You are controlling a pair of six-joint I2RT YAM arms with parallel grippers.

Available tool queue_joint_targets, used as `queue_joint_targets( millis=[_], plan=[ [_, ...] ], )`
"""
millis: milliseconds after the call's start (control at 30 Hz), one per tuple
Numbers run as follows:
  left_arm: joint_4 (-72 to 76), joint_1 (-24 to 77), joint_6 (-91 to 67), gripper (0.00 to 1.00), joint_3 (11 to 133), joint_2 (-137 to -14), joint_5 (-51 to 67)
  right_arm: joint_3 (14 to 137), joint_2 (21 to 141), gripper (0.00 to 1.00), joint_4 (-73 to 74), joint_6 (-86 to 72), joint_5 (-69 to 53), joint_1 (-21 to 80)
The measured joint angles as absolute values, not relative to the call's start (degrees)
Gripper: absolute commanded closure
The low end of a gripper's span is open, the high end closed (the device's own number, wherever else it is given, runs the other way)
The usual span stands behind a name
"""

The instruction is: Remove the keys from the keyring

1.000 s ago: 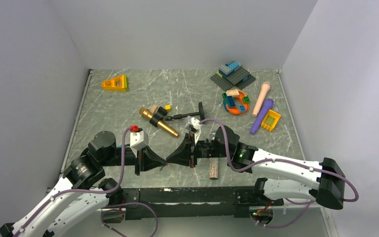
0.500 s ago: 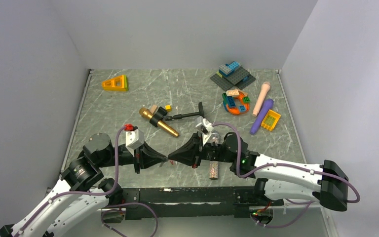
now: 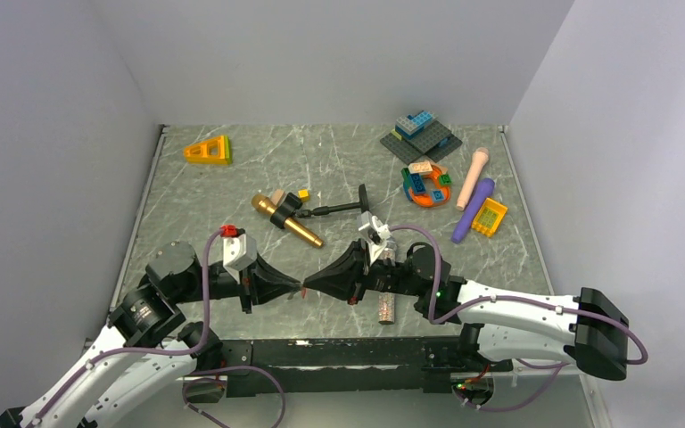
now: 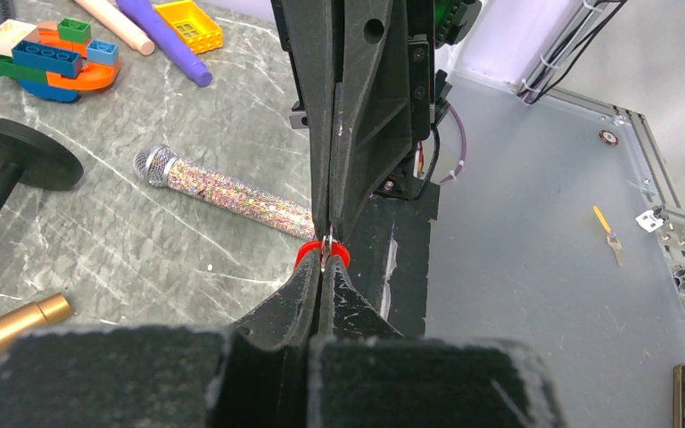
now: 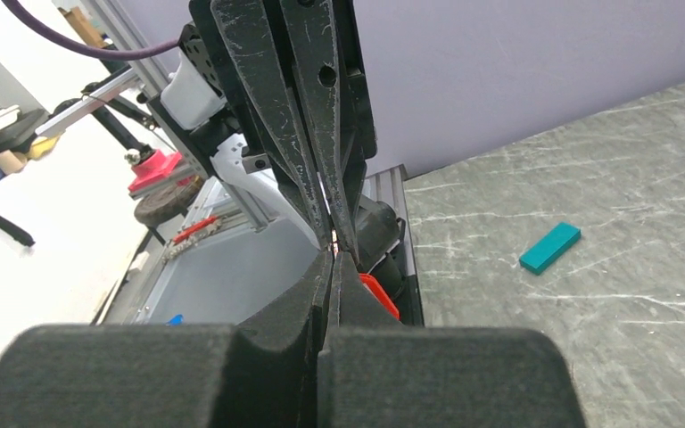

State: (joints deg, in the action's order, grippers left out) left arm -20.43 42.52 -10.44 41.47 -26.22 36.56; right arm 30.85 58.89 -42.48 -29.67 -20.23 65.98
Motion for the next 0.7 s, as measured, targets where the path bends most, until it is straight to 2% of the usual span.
queue_joint_targets(
  millis=[67, 133, 300, 367, 467, 700],
  plan=[
    [-20.4, 42.5, -10.4, 1.0, 41.5, -26.1, 36.6, 30.8, 59.0, 0.97, -43.0, -29.7, -20.2, 66.0],
    [-20.5, 42.5, -10.4, 1.0, 41.5, -26.0, 36.6, 30.8, 59.3, 0.83, -43.4, -29.7, -20.3, 66.1],
    [-22.1, 42.5, -9.5, 1.0, 41.9, -26.3, 36.3, 30.8, 59.8, 0.39, -42.4, -29.7, -21.9, 66.6],
    [-22.7, 42.4, -8.5, 1.0, 42.8, -26.9, 36.1, 31.1, 59.4, 0.26, -40.1, -29.1, -22.7, 67.1],
    [-24.0, 42.3, -6.9, 1.0, 44.7, -27.7, 36.1, 31.6, 57.7, 0.2, -34.2, -27.5, -23.3, 67.6],
    [-26.9, 42.2, -4.2, 1.0, 46.1, -28.0, 37.6, 39.4, 53.0, 0.19, -16.9, -20.9, -21.9, 67.8]
  ],
)
